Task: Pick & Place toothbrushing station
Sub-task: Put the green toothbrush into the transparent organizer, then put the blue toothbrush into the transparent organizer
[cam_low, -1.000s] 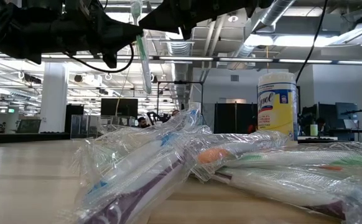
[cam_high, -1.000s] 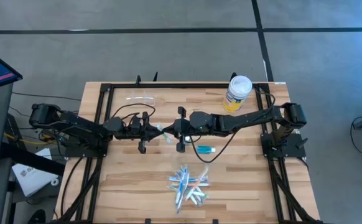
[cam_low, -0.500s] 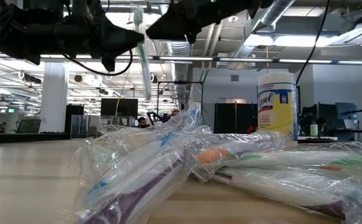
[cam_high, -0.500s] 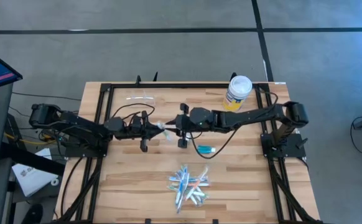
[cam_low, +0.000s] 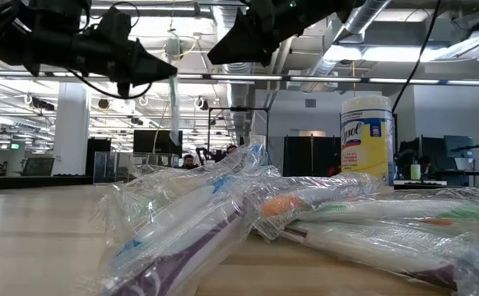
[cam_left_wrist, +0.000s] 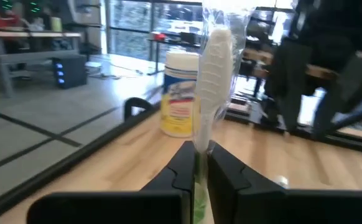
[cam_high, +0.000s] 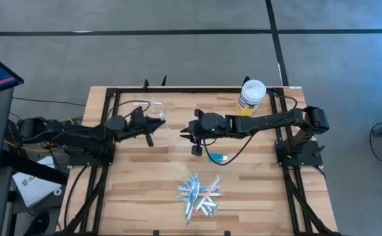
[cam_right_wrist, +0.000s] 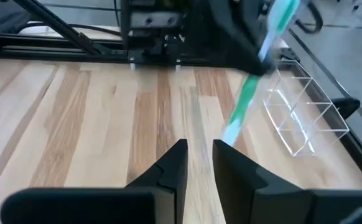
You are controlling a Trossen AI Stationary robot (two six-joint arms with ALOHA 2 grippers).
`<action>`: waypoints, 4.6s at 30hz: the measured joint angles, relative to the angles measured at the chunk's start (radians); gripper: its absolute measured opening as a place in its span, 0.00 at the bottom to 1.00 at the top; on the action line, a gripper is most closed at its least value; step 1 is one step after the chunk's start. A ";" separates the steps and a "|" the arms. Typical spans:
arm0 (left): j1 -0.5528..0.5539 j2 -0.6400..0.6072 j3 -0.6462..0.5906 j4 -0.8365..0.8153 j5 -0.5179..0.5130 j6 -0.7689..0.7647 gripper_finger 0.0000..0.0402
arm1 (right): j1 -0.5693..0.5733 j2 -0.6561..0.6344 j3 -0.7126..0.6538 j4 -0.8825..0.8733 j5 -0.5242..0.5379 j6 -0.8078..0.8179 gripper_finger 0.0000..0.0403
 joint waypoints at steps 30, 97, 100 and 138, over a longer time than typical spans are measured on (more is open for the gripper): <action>0.335 -0.279 0.000 -0.318 -0.380 0.102 0.02 | 0.017 0.003 0.000 -0.027 -0.001 0.026 0.16; 0.622 0.040 0.000 -0.300 -0.303 -0.055 0.18 | 0.017 0.003 -0.001 -0.014 -0.001 0.018 0.16; 0.622 0.040 0.000 -0.300 -0.303 -0.054 0.22 | 0.017 0.003 -0.001 -0.014 -0.001 0.018 0.16; 0.417 -0.155 0.000 -0.328 0.354 -0.022 0.39 | 0.032 0.003 -0.001 -0.034 -0.004 0.025 0.16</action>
